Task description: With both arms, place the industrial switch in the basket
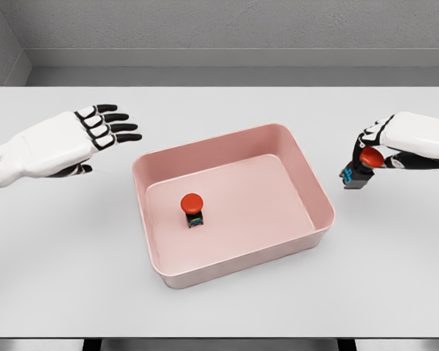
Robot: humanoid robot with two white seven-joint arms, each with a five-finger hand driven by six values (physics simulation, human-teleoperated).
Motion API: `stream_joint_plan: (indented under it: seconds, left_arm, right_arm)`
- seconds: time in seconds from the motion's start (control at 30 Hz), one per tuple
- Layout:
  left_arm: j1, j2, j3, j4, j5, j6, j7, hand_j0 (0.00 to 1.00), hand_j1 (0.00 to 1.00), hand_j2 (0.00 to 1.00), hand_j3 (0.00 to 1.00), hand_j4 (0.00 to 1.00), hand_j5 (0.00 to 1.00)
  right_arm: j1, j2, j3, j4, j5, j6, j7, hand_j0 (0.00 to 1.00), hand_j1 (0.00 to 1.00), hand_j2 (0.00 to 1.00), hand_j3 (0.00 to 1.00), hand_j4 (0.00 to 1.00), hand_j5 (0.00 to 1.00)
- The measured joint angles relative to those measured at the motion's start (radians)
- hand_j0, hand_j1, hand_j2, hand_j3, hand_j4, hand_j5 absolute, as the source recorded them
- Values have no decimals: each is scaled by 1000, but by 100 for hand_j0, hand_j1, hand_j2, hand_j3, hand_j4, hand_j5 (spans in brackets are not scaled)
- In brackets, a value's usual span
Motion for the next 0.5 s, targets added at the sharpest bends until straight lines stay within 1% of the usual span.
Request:
stream_joint_plan:
  seconds: [0.17,0.33,0.5]
  left_arm:
    - [2,22,5,8,-1,0,-1,100,100,100,100,100,100]
    - [8,26,6,10,0,0,-1,100,100,100,100,100,100]
    - [9,25,6,11,1,0,-7,100,100,100,100,100,100]
  right_arm:
    - [-11,15,1,-7,-1,0,1,43,43,43,43,43,43]
    - [-26,26,1,-14,-2,0,1,43,43,43,43,43,43]
    - [-44,52,1,-20,-4,0,2,43,43,43,43,43,43]
